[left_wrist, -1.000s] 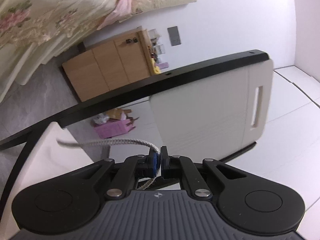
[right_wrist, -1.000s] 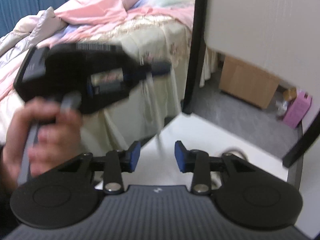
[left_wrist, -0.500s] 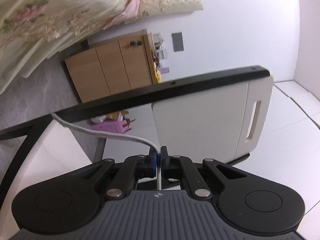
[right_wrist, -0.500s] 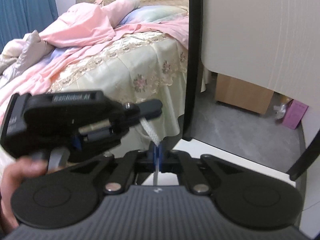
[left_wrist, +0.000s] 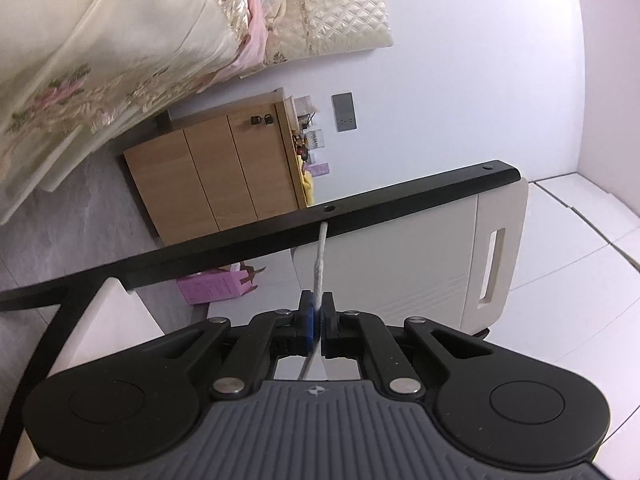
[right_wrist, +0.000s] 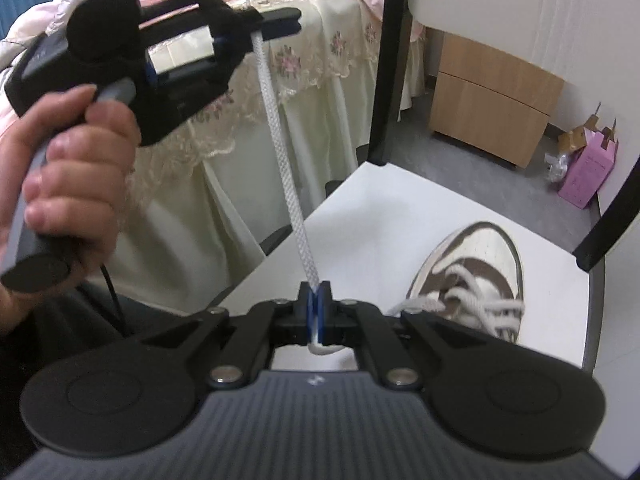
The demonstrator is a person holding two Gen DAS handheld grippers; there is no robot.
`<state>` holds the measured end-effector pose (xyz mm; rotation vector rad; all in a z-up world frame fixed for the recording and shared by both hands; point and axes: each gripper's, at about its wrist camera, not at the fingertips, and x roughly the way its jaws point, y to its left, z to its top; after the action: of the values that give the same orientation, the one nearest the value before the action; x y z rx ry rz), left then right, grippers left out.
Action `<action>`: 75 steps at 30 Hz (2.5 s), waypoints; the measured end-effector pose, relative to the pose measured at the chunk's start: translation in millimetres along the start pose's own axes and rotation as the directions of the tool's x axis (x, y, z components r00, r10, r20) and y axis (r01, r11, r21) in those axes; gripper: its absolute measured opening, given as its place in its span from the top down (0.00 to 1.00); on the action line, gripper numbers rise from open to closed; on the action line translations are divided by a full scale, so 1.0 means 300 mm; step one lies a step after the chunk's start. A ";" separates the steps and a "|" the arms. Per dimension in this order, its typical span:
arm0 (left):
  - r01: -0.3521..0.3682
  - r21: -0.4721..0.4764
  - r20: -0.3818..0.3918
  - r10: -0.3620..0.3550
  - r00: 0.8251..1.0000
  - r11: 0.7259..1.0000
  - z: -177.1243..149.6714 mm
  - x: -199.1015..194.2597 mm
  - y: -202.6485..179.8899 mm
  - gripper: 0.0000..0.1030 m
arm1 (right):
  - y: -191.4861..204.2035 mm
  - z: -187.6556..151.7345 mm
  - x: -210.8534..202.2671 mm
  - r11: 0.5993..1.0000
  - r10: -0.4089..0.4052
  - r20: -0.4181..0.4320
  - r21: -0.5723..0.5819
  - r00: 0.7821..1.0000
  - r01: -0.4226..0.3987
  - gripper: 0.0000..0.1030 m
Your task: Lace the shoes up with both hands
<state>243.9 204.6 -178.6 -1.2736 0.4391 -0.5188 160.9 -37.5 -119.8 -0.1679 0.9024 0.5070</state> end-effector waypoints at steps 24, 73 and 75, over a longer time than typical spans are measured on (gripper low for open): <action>-0.174 0.779 -0.050 0.337 0.940 0.602 -0.374 0.146 -0.261 0.97 | -0.277 -0.138 -0.254 0.898 0.065 0.330 0.392 0.942 -0.200 0.59; 0.071 0.983 -0.127 0.346 0.930 0.169 -0.735 0.214 -0.295 0.82 | -0.640 -0.260 -0.117 0.460 0.123 0.543 0.710 0.831 -0.533 0.97; 0.068 0.986 -0.119 0.347 0.930 0.155 -0.738 0.210 -0.295 0.91 | -0.638 -0.258 -0.113 0.457 0.133 0.543 0.708 0.829 -0.538 0.97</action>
<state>155.8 -23.7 -147.5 0.2200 0.3538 -0.6758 182.3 -242.8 -154.0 1.0470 0.6576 0.3991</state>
